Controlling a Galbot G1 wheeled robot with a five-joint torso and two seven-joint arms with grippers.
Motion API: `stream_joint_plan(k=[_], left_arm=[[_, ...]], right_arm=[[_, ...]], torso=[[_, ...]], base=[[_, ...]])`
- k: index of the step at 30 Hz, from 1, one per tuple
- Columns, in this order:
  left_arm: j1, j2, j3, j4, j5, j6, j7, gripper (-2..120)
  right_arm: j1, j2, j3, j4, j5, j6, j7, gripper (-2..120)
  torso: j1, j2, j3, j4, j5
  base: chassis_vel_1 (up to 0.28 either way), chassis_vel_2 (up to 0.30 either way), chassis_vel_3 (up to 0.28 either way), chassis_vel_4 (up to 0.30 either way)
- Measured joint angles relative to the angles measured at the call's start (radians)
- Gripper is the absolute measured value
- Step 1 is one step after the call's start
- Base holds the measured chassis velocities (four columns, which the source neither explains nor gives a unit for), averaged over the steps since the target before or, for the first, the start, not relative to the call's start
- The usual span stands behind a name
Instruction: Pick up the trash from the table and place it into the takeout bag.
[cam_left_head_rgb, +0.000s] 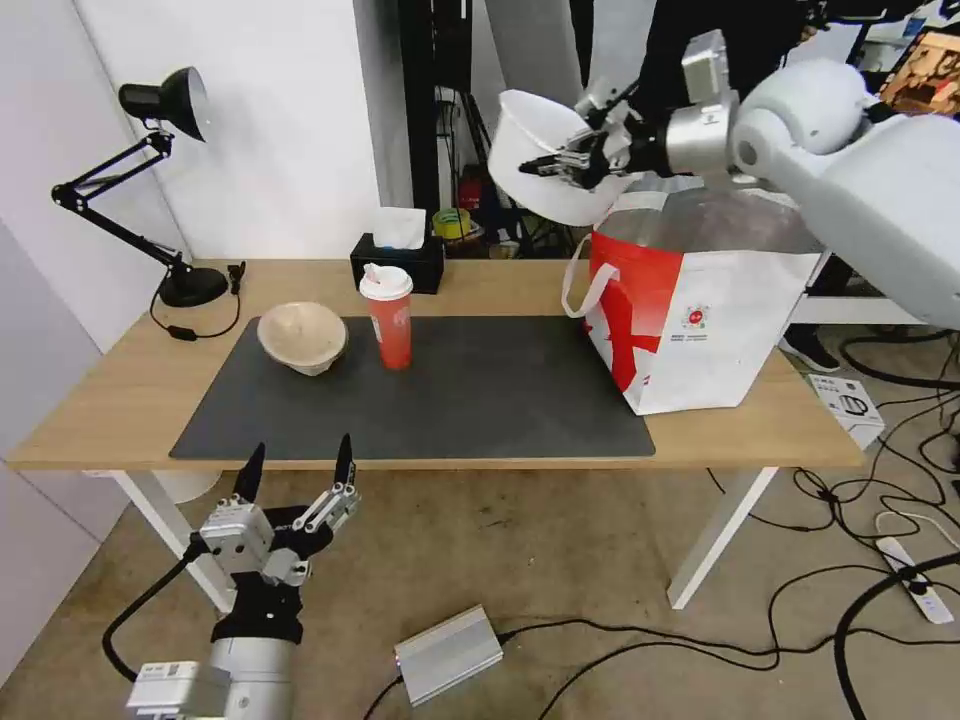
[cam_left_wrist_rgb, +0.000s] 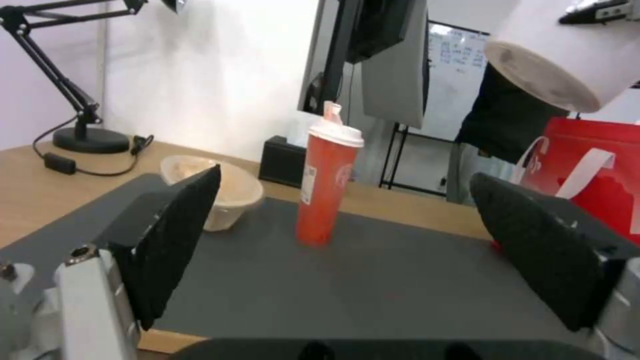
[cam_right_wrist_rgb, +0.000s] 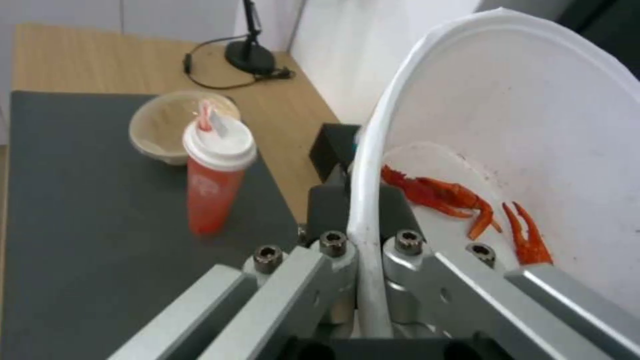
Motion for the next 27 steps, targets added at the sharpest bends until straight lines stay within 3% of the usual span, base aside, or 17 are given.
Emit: stream_joint_plan(k=[14, 27], left_arm=[[0.011, 0.012, 0.007, 0.000, 0.009, -0.001, 0.001, 100], [0.010, 0.016, 0.005, -0.001, 0.009, -0.003, 0.002, 100]], right_arm=[[-0.054, -0.133, 0.035, 0.018, -0.001, 0.008, -0.009, 0], [-0.141, -0.161, 0.098, -0.032, -0.023, 0.018, -0.017, 0]], torso=[[0.000, 0.000, 0.000, 0.0000, -0.0002], [0.000, 0.000, 0.000, -0.0001, -0.0001]], base=[[0.000, 0.000, 0.000, 0.000], [0.000, 0.000, 0.000, 0.000]])
